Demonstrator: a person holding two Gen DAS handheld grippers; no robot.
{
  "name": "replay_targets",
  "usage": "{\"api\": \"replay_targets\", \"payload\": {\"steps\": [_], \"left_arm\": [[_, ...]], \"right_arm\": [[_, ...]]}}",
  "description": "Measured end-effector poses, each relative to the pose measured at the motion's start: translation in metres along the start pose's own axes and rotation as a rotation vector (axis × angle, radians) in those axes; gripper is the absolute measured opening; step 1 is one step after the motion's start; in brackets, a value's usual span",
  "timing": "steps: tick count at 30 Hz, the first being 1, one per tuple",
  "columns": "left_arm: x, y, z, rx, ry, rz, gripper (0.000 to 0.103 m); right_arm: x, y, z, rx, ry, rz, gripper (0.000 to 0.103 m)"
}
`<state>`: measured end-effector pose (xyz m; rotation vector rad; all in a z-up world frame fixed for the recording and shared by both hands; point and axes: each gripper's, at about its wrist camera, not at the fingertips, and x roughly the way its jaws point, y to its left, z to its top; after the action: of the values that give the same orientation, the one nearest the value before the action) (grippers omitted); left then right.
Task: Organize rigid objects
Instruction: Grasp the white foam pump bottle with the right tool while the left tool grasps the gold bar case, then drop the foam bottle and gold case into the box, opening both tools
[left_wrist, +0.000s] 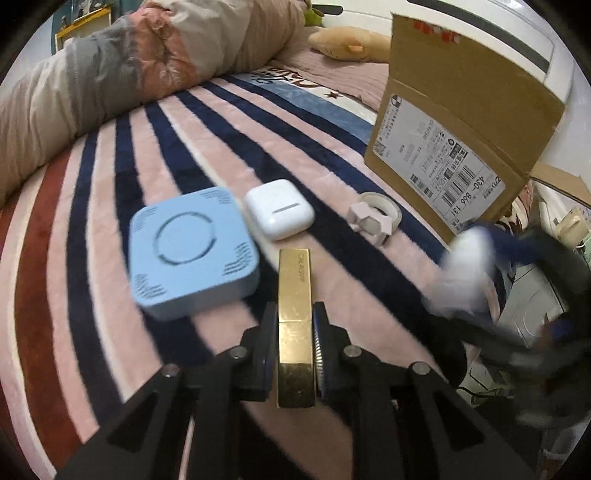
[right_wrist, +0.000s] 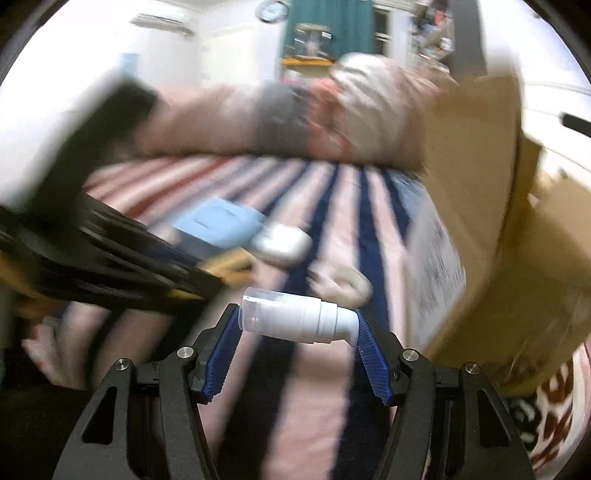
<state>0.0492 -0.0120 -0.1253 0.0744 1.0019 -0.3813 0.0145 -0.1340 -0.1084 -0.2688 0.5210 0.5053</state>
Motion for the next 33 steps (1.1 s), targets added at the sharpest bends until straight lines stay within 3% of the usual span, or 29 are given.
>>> {"api": "replay_targets", "payload": {"steps": [4, 7, 10, 14, 19, 21, 26, 29, 31, 33], "left_arm": [[-0.003, 0.009, -0.002, -0.024, -0.003, 0.015, 0.015], [-0.009, 0.006, -0.001, -0.013, -0.021, 0.015, 0.015], [-0.018, 0.002, 0.008, -0.003, -0.046, -0.001, 0.015], [-0.055, -0.018, 0.037, 0.023, -0.126, -0.029, 0.015], [-0.099, -0.071, 0.101, 0.136, -0.203, -0.088, 0.015], [-0.101, -0.093, 0.128, 0.184, -0.193, -0.114, 0.015], [-0.064, -0.147, 0.183, 0.260, -0.084, -0.144, 0.015], [-0.038, -0.163, 0.194, 0.263, -0.011, -0.113, 0.016], [-0.031, -0.165, 0.195, 0.248, 0.011, -0.097, 0.026], [-0.034, -0.161, 0.191, 0.234, -0.010, -0.099, 0.045]], "right_arm": [[-0.067, 0.000, 0.055, -0.059, -0.118, 0.157, 0.059], [-0.101, -0.030, 0.090, -0.088, -0.158, 0.057, 0.059], [-0.105, -0.080, 0.105, -0.036, -0.086, -0.076, 0.059], [-0.079, -0.131, 0.088, 0.025, 0.100, -0.135, 0.059], [-0.073, -0.148, 0.070, 0.041, 0.131, -0.156, 0.064], [-0.080, -0.156, 0.066, 0.056, 0.107, -0.134, 0.072], [-0.089, -0.164, 0.059, 0.074, 0.067, -0.087, 0.072], [-0.087, -0.165, 0.055, 0.064, 0.076, -0.081, 0.072], [-0.085, -0.166, 0.054, 0.063, 0.083, -0.080, 0.073], [-0.085, -0.166, 0.052, 0.062, 0.084, -0.072, 0.078]]}}
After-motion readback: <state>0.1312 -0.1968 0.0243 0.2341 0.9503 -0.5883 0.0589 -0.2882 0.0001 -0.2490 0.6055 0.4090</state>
